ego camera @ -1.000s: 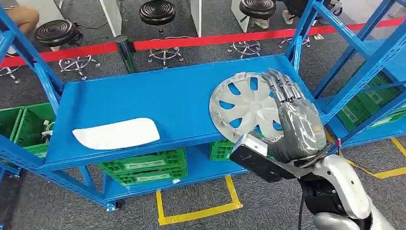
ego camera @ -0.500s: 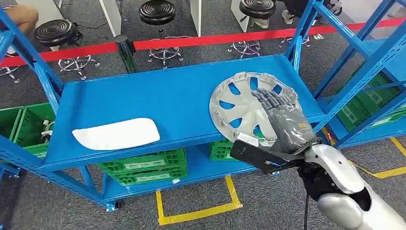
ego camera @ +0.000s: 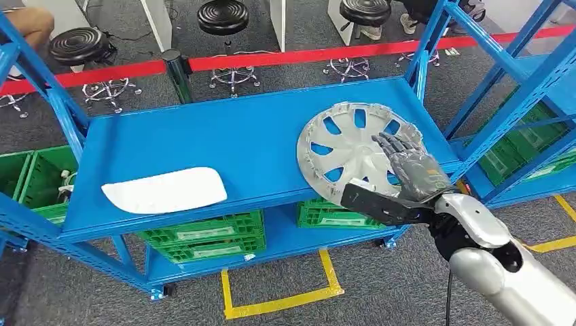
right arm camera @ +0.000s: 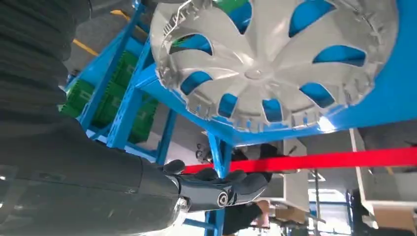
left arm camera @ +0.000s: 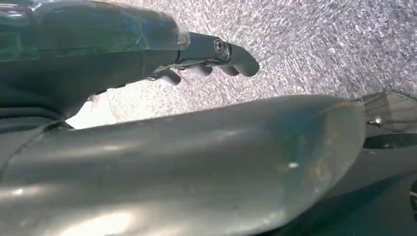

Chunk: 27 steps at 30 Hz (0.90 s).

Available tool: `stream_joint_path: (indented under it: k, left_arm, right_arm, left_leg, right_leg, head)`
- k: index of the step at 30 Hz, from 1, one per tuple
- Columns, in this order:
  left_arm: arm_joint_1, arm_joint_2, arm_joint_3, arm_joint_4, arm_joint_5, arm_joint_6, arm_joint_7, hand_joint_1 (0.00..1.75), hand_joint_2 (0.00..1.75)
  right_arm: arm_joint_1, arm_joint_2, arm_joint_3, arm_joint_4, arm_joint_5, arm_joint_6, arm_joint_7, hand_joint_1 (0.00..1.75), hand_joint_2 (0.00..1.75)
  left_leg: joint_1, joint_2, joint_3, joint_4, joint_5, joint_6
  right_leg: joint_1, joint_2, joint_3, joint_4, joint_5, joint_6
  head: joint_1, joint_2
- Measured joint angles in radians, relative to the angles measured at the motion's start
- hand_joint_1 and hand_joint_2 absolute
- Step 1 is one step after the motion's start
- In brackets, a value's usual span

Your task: Take the parts from the cabinet and place them on the table.

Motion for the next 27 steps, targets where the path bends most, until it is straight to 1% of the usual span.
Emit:
stream_joint_path:
  k: [5, 10, 14, 19, 22, 24, 27]
  left_arm:
    - [-0.001, 0.0, -0.011, 0.0, -0.01, -0.007, -0.004, 0.0, 0.0]
    - [-0.003, 0.0, -0.018, 0.0, -0.01, -0.008, -0.006, 0.0, 0.0]
    - [-0.003, 0.0, -0.018, 0.0, -0.017, -0.011, -0.006, 0.0, 0.0]
    - [-0.008, -0.003, -0.032, 0.0, -0.024, -0.014, 0.0, 0.0, 0.0]
    - [-0.009, -0.008, -0.036, 0.0, -0.03, -0.022, 0.0, 0.0, 0.0]
    - [-0.009, -0.008, -0.042, 0.0, -0.045, -0.034, 0.011, 0.0, 0.0]
    - [-0.009, -0.002, -0.056, 0.0, -0.055, -0.05, 0.057, 0.0, 0.0]
  right_arm:
    - [-0.015, -0.008, 0.011, 0.06, -0.031, 0.01, -0.037, 0.0, 1.75]
    - [-0.024, -0.01, 0.026, 0.099, -0.032, 0.01, -0.043, 0.0, 1.75]
    - [-0.031, -0.01, 0.038, 0.122, -0.05, 0.028, -0.061, 0.0, 1.75]
    - [-0.043, -0.004, 0.069, 0.163, -0.05, 0.061, -0.097, 0.0, 1.75]
    - [-0.045, 0.007, 0.09, 0.191, -0.041, 0.06, -0.115, 0.0, 1.75]
    - [-0.039, 0.011, 0.101, 0.199, -0.028, 0.058, -0.115, 0.0, 1.75]
    - [-0.025, 0.015, 0.119, 0.197, -0.005, 0.082, -0.088, 0.0, 1.75]
  left_leg:
    - [0.0, 0.001, 0.0, 0.0, 0.0, 0.0]
    - [0.0, 0.002, 0.0, 0.0, 0.0, 0.0]
    - [0.0, 0.002, 0.0, 0.0, 0.0, 0.0]
    - [0.0, 0.005, -0.001, 0.0, 0.0, 0.0]
    - [0.0, 0.007, -0.001, 0.0, -0.001, 0.001]
    - [0.0, 0.007, 0.001, 0.0, -0.001, 0.001]
    - [0.0, 0.007, 0.001, 0.0, -0.001, 0.001]
  right_leg:
    - [0.0, 0.0, 0.0, 0.0, 0.0, 0.0]
    - [0.0, 0.001, 0.0, 0.0, 0.0, 0.0]
    - [0.0, 0.001, 0.0, 0.0, 0.0, 0.0]
    - [0.0, 0.001, 0.0, 0.0, 0.0, 0.0]
    - [0.0, 0.002, 0.0, 0.0, 0.0, 0.0]
    - [0.0, 0.002, 0.0, 0.0, 0.0, 0.0]
    - [0.0, 0.002, 0.0, 0.0, 0.0, 0.0]
  head:
    - [0.0, 0.0]
    - [0.0, 0.0]
    - [0.0, 0.0]
    - [0.0, 0.0]
    - [0.0, 0.0]
    - [0.0, 0.0]
    - [0.0, 0.0]
